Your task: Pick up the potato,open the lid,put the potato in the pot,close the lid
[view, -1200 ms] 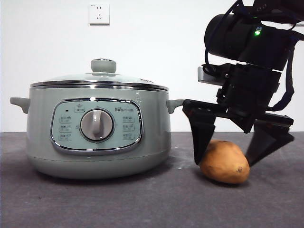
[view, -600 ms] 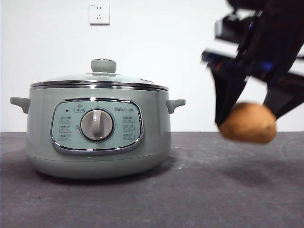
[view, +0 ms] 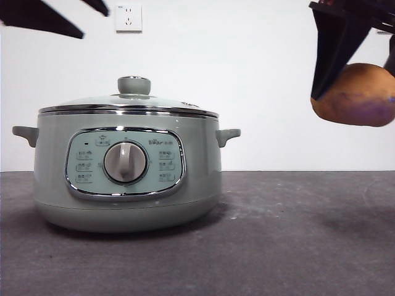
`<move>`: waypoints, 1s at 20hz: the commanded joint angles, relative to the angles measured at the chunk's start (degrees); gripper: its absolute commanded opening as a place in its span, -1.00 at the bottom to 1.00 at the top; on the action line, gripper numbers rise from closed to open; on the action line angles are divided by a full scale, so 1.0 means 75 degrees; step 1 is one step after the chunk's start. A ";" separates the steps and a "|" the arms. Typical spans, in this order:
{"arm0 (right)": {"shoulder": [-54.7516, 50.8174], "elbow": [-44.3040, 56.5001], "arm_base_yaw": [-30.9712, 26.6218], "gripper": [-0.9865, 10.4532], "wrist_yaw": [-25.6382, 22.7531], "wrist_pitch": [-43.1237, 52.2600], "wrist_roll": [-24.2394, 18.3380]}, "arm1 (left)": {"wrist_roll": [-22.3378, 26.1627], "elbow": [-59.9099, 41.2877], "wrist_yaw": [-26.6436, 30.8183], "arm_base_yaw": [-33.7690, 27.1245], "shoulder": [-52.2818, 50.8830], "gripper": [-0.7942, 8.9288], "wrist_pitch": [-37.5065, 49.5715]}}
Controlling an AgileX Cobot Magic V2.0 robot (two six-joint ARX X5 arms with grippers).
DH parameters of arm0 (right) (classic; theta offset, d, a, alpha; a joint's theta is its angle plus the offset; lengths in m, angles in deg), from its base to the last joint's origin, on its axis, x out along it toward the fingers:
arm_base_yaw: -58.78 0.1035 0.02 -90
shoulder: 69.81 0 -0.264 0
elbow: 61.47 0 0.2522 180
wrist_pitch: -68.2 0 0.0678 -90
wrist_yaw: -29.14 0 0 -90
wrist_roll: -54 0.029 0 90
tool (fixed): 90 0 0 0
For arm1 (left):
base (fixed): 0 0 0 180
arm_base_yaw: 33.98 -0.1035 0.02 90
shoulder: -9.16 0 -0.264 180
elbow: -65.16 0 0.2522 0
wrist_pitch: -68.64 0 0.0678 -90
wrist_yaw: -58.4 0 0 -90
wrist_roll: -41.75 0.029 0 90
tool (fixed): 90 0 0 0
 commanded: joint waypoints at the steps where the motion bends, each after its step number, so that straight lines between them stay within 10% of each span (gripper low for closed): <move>1: -0.0006 -0.0015 0.0006 -0.84 -0.0032 -0.0067 -0.0058 | 0.0443 0.0420 0.0676 0.0463 0.0644 -0.10 -0.0175; 15: -0.0006 -0.0015 0.0006 -0.84 -0.0032 -0.0119 -0.0052 | 0.0816 0.0845 0.2075 0.1096 0.2468 -0.14 0.0227; 18: -0.0006 -0.0015 0.0006 -0.85 -0.0038 -0.0119 -0.0047 | 0.0845 0.0845 0.2072 0.1096 0.2468 -0.81 0.0224; 20: -0.0006 -0.0015 0.0006 -0.84 -0.0035 -0.0122 -0.0035 | 0.1003 0.0845 0.2078 0.1096 0.2468 -0.85 0.0245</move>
